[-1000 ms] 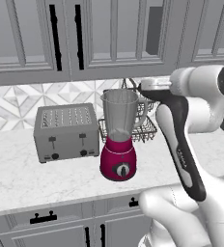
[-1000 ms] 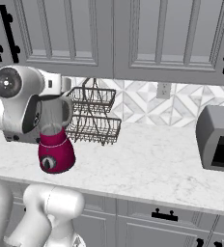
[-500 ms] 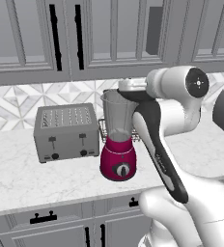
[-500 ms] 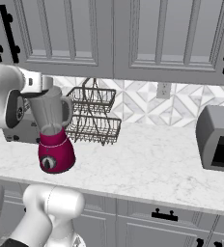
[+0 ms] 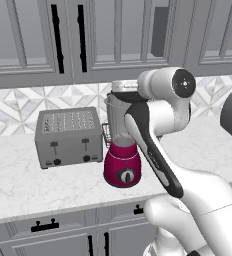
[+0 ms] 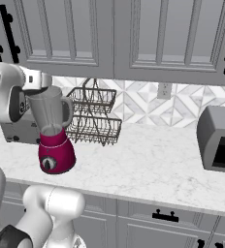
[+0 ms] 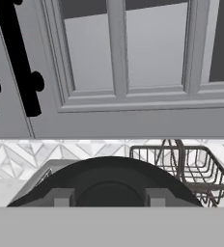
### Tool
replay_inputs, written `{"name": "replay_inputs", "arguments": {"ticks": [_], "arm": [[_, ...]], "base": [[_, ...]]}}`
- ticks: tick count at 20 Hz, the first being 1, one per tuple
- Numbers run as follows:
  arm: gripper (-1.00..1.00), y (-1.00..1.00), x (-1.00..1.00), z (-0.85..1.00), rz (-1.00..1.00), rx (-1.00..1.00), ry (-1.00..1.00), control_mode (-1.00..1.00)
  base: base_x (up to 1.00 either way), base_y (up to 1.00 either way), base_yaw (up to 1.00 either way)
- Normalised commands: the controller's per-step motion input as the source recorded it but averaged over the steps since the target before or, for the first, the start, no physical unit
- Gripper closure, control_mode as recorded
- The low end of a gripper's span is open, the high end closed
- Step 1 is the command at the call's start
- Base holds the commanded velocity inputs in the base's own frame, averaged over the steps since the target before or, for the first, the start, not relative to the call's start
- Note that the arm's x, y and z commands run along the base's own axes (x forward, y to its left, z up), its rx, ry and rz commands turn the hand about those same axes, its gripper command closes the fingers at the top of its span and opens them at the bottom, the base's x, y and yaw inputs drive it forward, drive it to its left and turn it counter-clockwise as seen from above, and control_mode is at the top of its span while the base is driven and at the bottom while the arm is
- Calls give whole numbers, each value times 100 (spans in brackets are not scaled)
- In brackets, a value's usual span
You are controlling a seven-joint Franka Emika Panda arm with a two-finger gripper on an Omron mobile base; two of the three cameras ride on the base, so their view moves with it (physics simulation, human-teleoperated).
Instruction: Close the lid blender by securely placing the lid on top.
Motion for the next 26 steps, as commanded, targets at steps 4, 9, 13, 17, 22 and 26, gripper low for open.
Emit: {"name": "replay_inputs", "arguments": {"ticks": [4, 9, 13, 17, 22, 26], "arm": [[100, 0, 24, -13, 0, 0, 0, -100], [100, 0, 24, -17, 0, 0, 0, -100], [100, 0, 24, -12, 0, 0, 0, -100], [100, 0, 22, -8, 0, 0, 0, -100], [100, 0, 24, -2, 0, 0, 0, -100], [100, 0, 24, 0, 0, 0, 0, -100]], "base": [[0, 0, 0], [0, 0, 0], [0, 0, 0], [0, 0, 0], [0, 0, 0], [0, 0, 0]]}}
